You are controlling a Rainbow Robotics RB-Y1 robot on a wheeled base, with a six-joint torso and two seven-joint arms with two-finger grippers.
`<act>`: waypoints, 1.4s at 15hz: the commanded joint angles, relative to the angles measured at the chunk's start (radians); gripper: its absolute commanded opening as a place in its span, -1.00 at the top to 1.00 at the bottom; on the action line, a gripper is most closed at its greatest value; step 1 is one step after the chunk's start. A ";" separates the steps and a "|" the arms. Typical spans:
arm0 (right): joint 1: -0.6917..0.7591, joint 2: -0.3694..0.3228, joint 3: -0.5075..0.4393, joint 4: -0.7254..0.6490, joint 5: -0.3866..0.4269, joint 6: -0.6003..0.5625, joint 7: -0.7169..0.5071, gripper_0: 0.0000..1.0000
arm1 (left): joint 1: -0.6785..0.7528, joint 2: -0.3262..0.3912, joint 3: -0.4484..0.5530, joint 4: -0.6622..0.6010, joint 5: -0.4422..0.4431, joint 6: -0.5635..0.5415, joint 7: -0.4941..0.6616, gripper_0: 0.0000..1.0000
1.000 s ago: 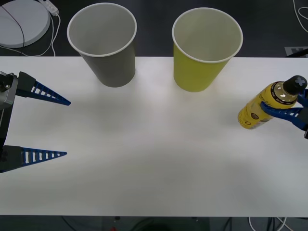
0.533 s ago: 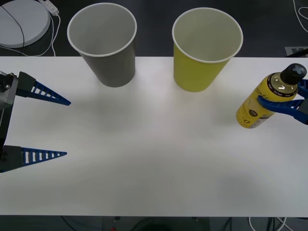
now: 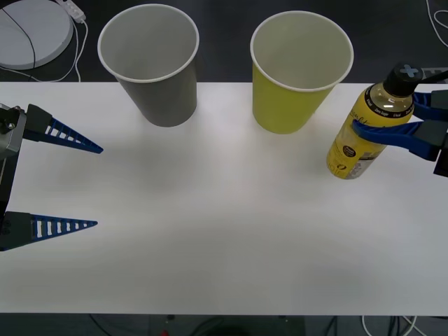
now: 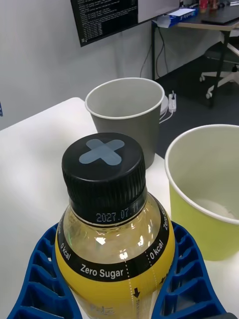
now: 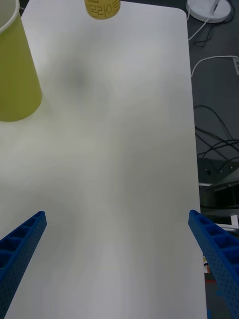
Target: Put the can into the green bin and the plastic bottle into the gray bin
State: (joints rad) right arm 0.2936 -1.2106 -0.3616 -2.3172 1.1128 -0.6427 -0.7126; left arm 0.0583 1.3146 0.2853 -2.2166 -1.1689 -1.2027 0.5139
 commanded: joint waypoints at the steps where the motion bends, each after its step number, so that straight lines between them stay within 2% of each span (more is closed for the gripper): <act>1: -0.050 -0.033 0.001 -0.038 0.067 0.000 -0.153 1.00 | 0.000 0.000 0.000 0.000 0.000 0.000 0.000 -1.00; 6: -0.128 -0.107 0.003 -0.094 0.197 -0.005 -0.419 1.00 | 0.000 0.000 0.000 0.000 0.000 0.000 0.000 -1.00; 9: -0.172 -0.158 0.003 -0.100 0.210 -0.028 -0.515 1.00 | 0.000 0.000 0.000 0.000 0.000 0.000 0.000 -1.00; 12: -0.275 -0.170 0.010 -0.082 0.216 -0.118 -0.577 1.00 | 0.000 0.000 0.000 0.000 0.000 0.000 0.000 -1.00; 14: -0.363 -0.176 0.079 -0.050 0.206 -0.135 -0.576 1.00 | 0.000 0.000 0.000 0.000 0.000 0.000 0.000 -1.00; 21: -0.783 -0.172 0.441 0.110 0.213 -0.137 -0.577 1.00 | 0.000 0.000 0.000 0.000 0.000 0.000 0.000 -1.00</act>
State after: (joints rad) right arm -0.4453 -1.3838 0.0431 -2.2257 1.3252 -0.7793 -1.2901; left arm 0.0583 1.3146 0.2853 -2.2166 -1.1689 -1.2026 0.5139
